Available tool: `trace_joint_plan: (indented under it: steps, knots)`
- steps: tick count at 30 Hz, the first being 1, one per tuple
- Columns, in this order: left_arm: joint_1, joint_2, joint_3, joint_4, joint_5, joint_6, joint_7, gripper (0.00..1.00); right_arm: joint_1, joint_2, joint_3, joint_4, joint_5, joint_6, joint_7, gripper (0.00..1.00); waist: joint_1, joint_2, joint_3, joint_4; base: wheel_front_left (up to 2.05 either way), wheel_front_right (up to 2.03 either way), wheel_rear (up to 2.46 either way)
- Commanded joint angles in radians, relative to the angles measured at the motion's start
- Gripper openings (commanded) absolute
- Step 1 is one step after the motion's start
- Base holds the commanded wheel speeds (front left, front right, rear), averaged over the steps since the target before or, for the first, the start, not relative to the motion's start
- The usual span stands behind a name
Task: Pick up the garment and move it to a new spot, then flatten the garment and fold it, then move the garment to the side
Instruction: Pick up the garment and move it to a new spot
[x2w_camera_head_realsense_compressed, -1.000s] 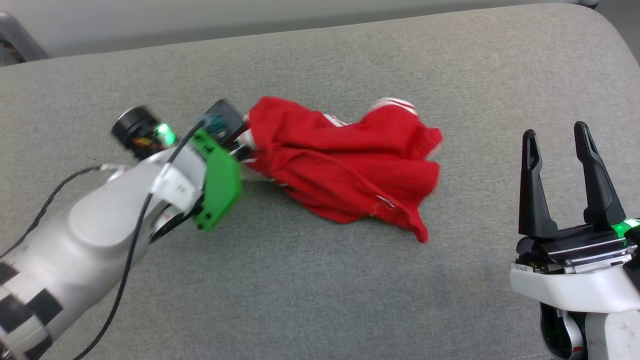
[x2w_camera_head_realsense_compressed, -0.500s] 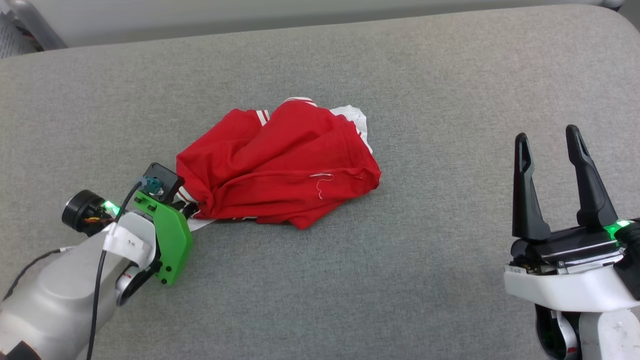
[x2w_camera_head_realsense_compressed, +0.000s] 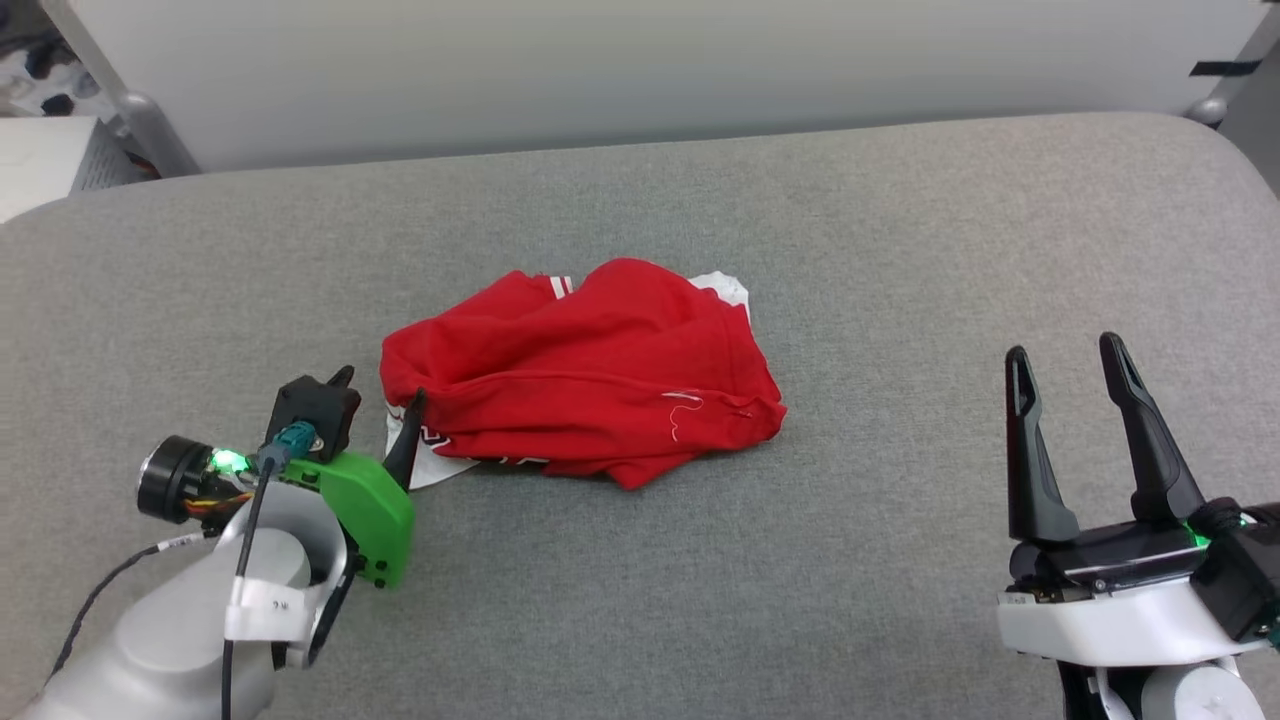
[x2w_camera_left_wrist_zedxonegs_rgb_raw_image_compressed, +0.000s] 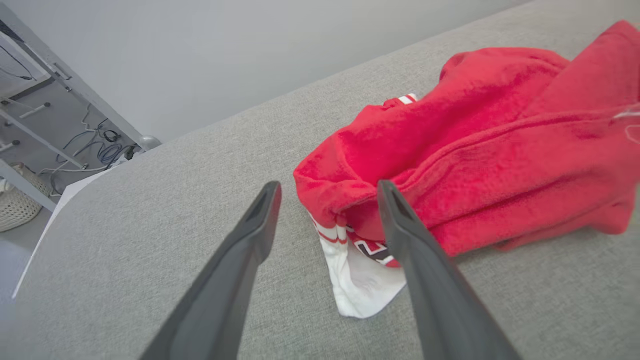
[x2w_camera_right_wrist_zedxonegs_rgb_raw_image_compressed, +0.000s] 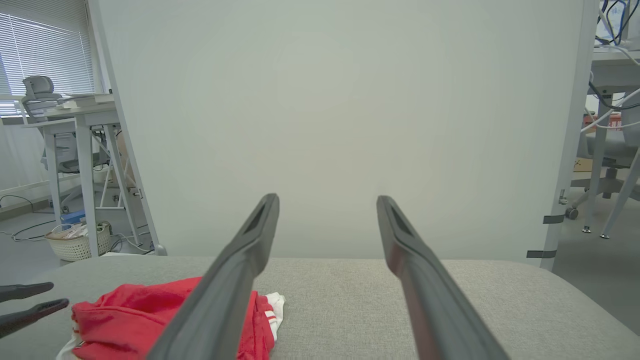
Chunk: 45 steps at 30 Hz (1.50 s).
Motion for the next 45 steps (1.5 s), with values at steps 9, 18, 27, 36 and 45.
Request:
trace_joint_plan:
  steps: [9, 18, 27, 36, 45]
  knots:
    - [0.237, -0.029, 0.290, -0.276, 0.224, 0.210, -0.014, 1.00, 0.057, 0.001, -0.034, 0.048, -0.022, -0.001, -0.005, 1.00, 0.0000, 0.0000, -0.087, 0.041, 0.00, 0.00, 0.00]
    - [0.556, -0.150, 0.617, -0.473, 0.493, 0.234, -0.014, 1.00, 0.093, 0.001, -0.047, 0.095, -0.017, -0.001, -0.005, 1.00, 0.0000, 0.0000, -0.122, 0.051, 0.00, 0.00, 0.00]
    - [0.750, -0.298, 0.842, -0.518, 0.653, 0.079, -0.014, 1.00, 0.122, 0.001, -0.045, 0.144, -0.016, -0.001, -0.005, 1.00, 0.0000, 0.0000, -0.144, 0.064, 0.00, 0.00, 0.00]
    - [0.830, -0.403, 0.956, -0.519, 0.759, -0.048, -0.014, 1.00, 0.141, 0.001, -0.038, 0.170, -0.007, -0.001, -0.005, 1.00, 0.0000, 0.0000, -0.158, 0.073, 0.00, 0.00, 0.00]
    - [0.849, -0.464, 1.027, -0.513, 0.816, -0.137, -0.014, 1.00, 0.151, 0.001, -0.033, 0.184, -0.005, -0.001, -0.005, 1.00, 0.0000, 0.0000, -0.166, 0.081, 0.00, 0.00, 0.00]
